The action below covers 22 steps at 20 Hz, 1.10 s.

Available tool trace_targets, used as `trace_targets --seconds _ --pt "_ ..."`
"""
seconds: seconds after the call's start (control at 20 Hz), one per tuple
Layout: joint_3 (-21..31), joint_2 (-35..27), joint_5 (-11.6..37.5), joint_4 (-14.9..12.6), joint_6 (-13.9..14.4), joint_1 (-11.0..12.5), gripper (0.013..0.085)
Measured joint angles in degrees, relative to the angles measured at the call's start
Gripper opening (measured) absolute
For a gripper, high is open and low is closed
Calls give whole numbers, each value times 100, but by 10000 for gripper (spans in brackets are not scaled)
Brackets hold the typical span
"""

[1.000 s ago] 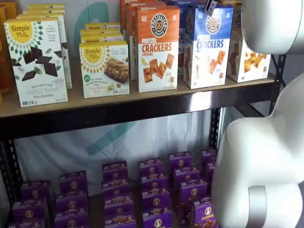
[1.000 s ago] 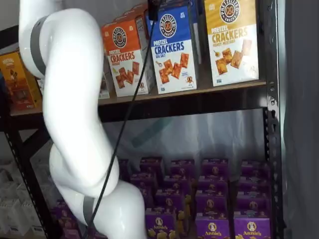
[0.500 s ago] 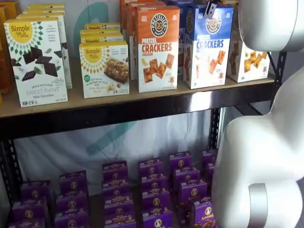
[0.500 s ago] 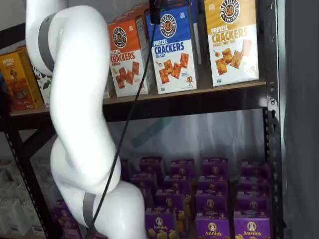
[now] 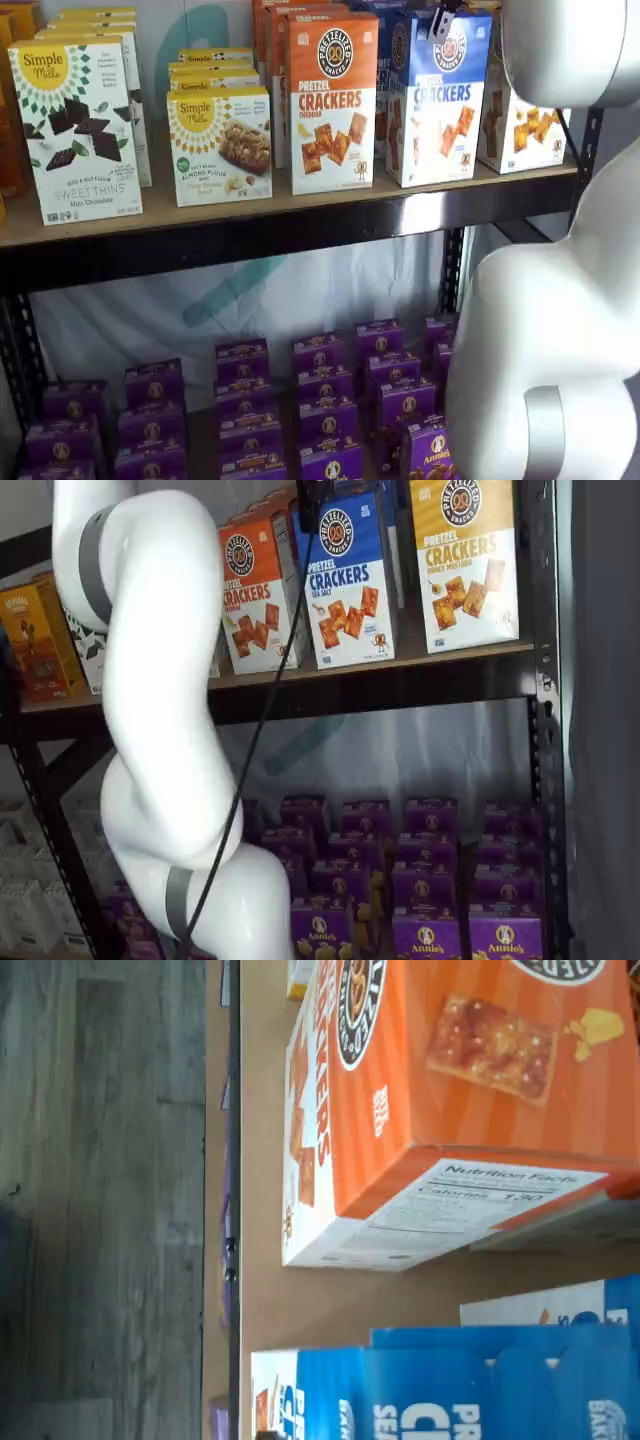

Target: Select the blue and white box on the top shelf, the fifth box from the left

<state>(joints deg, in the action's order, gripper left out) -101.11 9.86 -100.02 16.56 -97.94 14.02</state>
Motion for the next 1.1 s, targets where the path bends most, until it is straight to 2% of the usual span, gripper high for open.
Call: trace_targets --seconds 0.45,1.0,1.1 --pt "3 -23 -164 -446 17 -190 850" --pt "75 0 -300 -544 5 -216 850" --pt "95 11 -297 -525 3 -207 770"
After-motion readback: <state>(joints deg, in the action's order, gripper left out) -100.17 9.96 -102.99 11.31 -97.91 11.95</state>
